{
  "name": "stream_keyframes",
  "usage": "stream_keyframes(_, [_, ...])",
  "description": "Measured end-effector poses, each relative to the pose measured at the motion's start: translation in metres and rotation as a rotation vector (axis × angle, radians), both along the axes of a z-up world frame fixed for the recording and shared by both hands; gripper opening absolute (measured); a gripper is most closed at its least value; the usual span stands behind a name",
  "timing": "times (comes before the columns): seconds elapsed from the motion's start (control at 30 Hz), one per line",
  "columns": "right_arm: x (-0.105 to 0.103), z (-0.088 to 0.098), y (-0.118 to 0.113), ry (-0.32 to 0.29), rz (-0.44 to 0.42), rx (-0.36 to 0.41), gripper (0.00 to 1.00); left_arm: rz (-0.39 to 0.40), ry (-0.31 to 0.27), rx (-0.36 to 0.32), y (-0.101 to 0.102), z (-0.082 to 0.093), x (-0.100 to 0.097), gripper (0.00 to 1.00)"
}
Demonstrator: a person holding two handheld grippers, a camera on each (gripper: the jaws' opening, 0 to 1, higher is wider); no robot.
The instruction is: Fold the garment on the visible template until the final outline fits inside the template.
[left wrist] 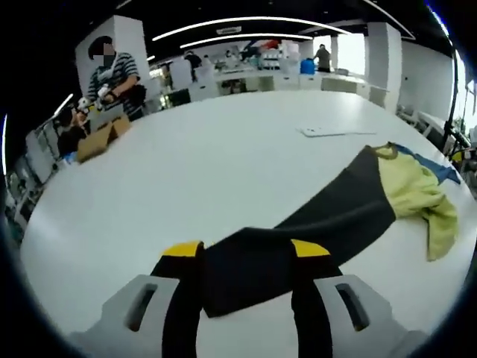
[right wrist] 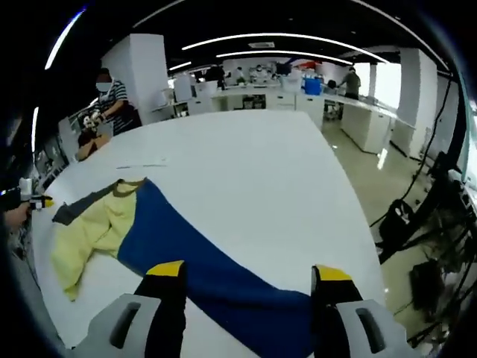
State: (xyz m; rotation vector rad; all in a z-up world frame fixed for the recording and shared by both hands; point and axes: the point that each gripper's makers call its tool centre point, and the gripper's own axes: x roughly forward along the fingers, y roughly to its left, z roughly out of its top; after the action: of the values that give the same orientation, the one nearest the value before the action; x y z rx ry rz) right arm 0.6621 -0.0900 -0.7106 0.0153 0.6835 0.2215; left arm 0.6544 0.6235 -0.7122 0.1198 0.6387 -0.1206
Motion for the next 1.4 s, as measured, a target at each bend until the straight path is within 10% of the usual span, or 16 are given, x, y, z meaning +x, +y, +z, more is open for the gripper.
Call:
stream_keyframes(0.3, [-0.020, 0.026, 0.061, -0.084, 0.197, 0.052, 0.99, -0.120, -0.062, -0.097, -0.054, 0.011, -0.021, 0.75])
stream_keyframes(0.63, [-0.048, 0.046, 0.106, -0.126, 0.329, 0.091, 0.99, -0.218, -0.138, -0.167, -0.106, 0.028, -0.038, 0.89])
stream_keyframes(1.4, [-0.107, 0.060, 0.170, -0.181, 0.489, 0.127, 0.99, -0.514, -0.197, -0.186, -0.235, 0.043, -0.086, 0.87])
